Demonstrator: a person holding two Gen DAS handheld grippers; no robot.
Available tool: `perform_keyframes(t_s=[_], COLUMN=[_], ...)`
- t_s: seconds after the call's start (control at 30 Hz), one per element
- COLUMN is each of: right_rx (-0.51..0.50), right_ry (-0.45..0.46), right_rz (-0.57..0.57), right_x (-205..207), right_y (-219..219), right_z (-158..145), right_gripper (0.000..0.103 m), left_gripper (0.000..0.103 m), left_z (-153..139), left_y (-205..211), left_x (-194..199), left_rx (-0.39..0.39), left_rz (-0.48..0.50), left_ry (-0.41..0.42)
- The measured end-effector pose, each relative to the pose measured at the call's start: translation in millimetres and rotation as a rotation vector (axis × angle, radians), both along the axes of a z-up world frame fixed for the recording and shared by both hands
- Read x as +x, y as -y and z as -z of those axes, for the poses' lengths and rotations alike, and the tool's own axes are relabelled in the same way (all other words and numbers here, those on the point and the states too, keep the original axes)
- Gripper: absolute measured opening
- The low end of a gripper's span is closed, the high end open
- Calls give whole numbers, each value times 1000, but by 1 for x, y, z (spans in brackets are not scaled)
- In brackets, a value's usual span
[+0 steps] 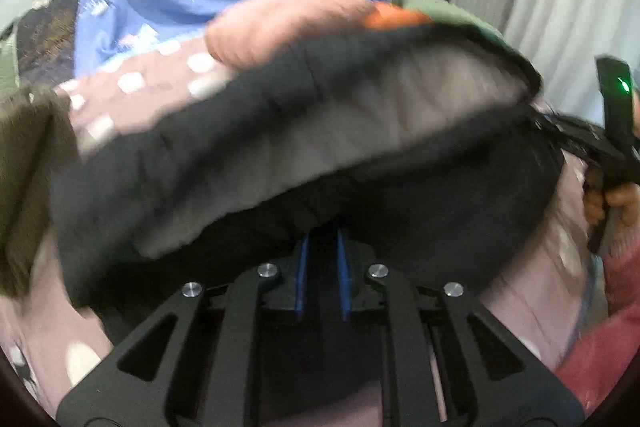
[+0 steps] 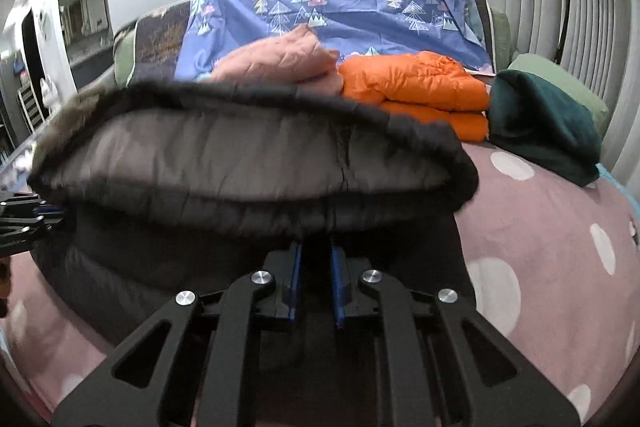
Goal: Fold large clothes
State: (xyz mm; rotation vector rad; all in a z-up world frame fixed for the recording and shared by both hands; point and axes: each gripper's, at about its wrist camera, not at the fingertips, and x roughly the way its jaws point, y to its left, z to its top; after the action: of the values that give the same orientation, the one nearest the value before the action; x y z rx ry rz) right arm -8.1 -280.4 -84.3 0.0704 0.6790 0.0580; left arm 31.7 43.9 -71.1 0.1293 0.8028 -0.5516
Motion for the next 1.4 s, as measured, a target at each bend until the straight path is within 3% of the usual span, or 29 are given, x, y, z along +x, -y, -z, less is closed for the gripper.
perform_keyframes(t_s=[0.1,0.13,0.27,0.33,0.4,0.47,0.53,0.6,0.63,0.67,0.7,0.73,0.77,0.83,0.93,1.0,1.1,1.17,1.27,1.3,1.33,1.37,1.4], right_rx=[33,43,42,23,14,39,65,116,139,175,201,217,227,226,191,160,133,62,-20,-43,-71,-86,-87], right_ry=[57,66,82,71,44,17,-30,-81,-98,-125,-144,-153,-159,-123,-44,-44,-146,-184,-176,-169,-163,-162,-161], right_rz=[58,75,133,131,138,132,116,97,91,86,77,64,60,85,160,195,165,193,215,216,214,214,215], right_x=[19,25,46,55,62,70,84,98,102,108,112,113,114,108,93,96,115,121,115,112,111,110,110], right_y=[10,15,30,37,43,53,63,73,76,80,82,81,81,79,82,84,80,78,66,63,60,59,59], right_z=[-20,-24,-36,-35,-31,-23,-13,-3,1,7,12,14,15,9,-8,-8,22,40,43,42,40,39,39], right_gripper=[14,14,14,17,44,57,58,61,61,61,52,35,8,4,3,3,5,6,6,6,6,6,6], left_gripper=[13,18,54,65,72,80,83,83,82,73,61,35,17,5,0,0,0,0,1,4,20,53,67], left_z=[-29,-41,-70,-72,-63,-47,-36,-17,-10,-1,4,9,11,5,-18,-24,-6,20,31,28,25,18,12], left_y=[-6,-9,-22,-26,-31,-39,-49,-65,-71,-77,-78,-77,-75,-74,-77,-77,-69,-64,-70,-76,-81,-87,-91], left_x=[29,38,51,53,54,66,80,98,103,113,115,116,121,126,125,129,141,148,146,143,141,137,133], left_rx=[-29,-52,-104,-88,-52,-9,-3,-44,-68,-110,-126,-126,-108,-117,-162,-149,-81,-24,-75,-116,-147,-191,-224], left_rz=[-96,-142,-239,-249,-265,-298,-327,-354,-356,-348,-331,-319,-314,-319,-347,-384,-396,-399,-407,-407,-404,-403,-406], left_ry=[112,145,240,258,249,188,123,19,-12,-56,-74,-83,-90,-68,20,53,16,-39,-84,-93,-101,-106,-104])
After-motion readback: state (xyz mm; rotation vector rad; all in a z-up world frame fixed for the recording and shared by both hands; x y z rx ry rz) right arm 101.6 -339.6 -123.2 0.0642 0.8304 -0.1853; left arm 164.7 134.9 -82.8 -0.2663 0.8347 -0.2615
